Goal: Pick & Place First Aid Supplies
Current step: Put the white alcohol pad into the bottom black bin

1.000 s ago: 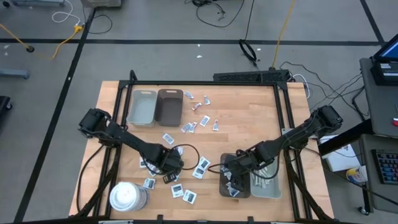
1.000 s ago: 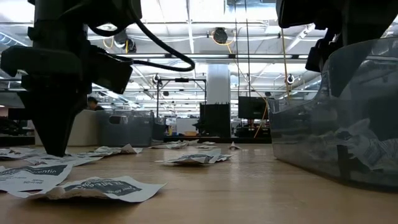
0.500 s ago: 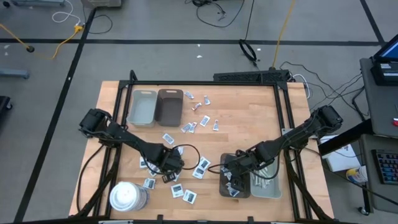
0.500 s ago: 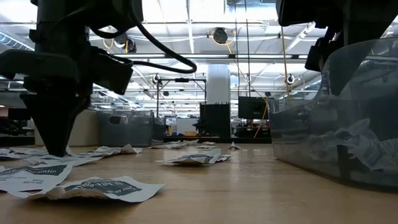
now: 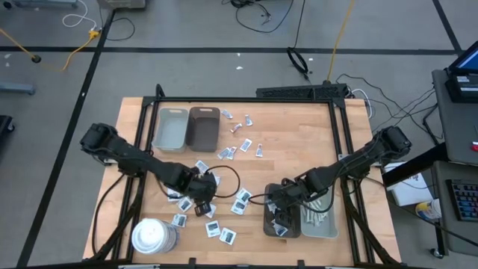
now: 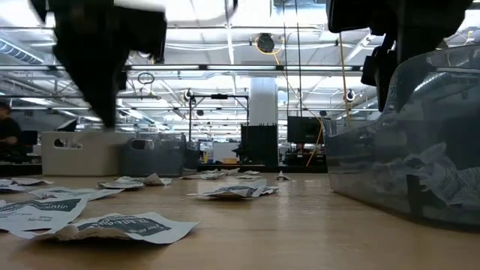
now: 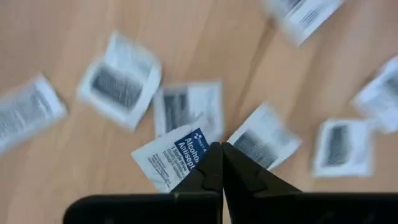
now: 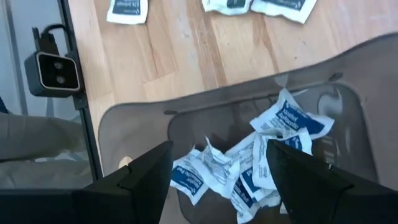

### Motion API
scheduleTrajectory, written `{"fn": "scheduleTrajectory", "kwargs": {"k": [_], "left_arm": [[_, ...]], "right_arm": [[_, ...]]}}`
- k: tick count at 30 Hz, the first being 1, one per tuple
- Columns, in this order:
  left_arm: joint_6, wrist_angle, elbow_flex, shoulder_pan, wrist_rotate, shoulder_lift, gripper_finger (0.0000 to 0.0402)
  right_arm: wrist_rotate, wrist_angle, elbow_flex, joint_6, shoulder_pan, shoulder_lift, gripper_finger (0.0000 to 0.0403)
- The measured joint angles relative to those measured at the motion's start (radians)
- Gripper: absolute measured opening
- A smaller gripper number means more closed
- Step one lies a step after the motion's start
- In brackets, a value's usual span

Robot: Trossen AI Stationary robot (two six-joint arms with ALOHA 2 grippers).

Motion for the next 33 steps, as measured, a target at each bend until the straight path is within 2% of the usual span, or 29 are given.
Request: {"fn": "scheduleTrajectory", "kwargs": {"k": [3, 7, 16, 21, 23, 27, 33], "left_arm": [[0.028, 0.086, 0.001, -0.015, -0.083, -0.048, 0.0001], [0.053, 0.280, -0.050, -0.030, -0.167, -0.089, 0.0001], [0.081, 1.047, -0.313, -0.072, -0.269, -0.108, 0.0000], [0.179, 1.369, -0.397, -0.077, -0.275, -0.109, 0.0000], [0.223, 1.441, -0.405, -0.074, -0.225, -0.109, 0.0000], [0.219, 1.478, -0.405, -0.052, -0.127, -0.109, 0.0000], [0.203, 1.516, -0.402, -0.021, -0.086, -0.109, 0.0000]], "right_arm": [[0.003, 0.018, 0.000, 0.000, -0.010, -0.011, 0.0251], [0.016, 0.069, 0.000, -0.002, -0.028, -0.030, 0.0251], [0.140, 0.298, 0.000, -0.067, -0.047, -0.047, 0.0251], [0.180, 0.418, 0.000, -0.166, -0.050, -0.049, 0.0251], [0.231, 0.460, 0.000, -0.210, -0.051, -0.049, 0.0251], [0.295, 0.550, 0.001, -0.319, -0.052, -0.049, 0.0251], [0.292, 0.622, 0.000, -0.405, -0.053, -0.049, 0.0251]]}}
